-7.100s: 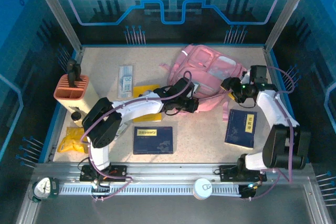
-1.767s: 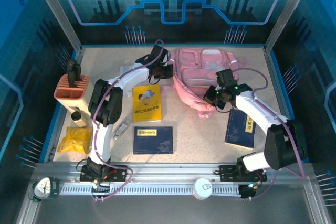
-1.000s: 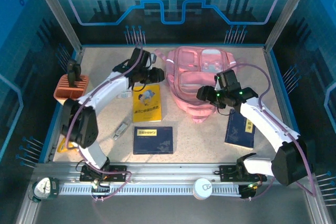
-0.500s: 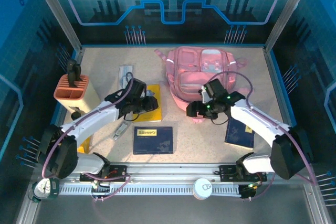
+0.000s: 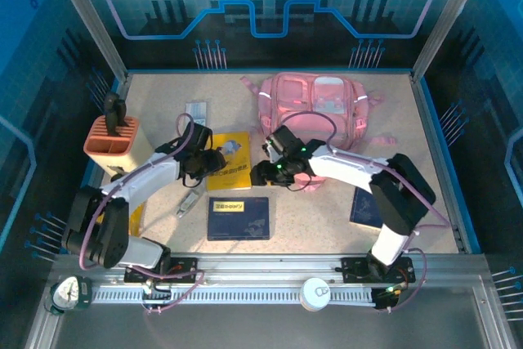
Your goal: Pack the student bag
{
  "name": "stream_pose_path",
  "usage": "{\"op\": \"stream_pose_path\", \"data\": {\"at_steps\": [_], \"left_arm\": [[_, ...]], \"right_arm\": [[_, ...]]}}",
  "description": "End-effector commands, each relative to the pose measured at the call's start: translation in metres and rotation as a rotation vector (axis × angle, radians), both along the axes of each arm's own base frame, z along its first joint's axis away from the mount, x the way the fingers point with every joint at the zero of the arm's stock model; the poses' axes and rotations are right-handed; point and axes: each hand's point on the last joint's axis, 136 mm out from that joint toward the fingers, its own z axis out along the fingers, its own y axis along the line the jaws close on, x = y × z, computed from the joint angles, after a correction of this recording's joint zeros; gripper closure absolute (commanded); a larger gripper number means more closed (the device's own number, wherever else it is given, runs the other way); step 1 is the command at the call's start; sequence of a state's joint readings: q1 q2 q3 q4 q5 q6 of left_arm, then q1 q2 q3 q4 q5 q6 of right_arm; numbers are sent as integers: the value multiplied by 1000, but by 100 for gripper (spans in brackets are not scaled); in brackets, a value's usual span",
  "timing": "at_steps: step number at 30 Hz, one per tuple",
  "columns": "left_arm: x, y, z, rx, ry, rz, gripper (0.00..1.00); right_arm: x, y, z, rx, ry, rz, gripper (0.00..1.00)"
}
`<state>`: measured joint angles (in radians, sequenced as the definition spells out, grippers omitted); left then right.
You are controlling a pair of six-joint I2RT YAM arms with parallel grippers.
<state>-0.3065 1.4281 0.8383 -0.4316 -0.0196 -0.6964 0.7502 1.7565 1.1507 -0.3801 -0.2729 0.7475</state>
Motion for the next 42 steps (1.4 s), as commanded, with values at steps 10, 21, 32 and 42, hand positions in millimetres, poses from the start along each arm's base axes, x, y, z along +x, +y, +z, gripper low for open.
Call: {"op": "stream_pose_path", "data": {"at_steps": [10,21,32,42], "left_arm": [[3,6,-31,23,63,-27,56],[-1,5,-51,27,120,-26,60],[-9,5,-64,13,152,-7,62],[-12,5,-69,16,163,-10,63]], "right_arm": [[40,36,-23,-47,14,-75,50],[52,32,-39,-154,6,-106,46],[53,50,-45,-131,4,-87,43],[55,57,-25,-94,-24,-75,44]]}}
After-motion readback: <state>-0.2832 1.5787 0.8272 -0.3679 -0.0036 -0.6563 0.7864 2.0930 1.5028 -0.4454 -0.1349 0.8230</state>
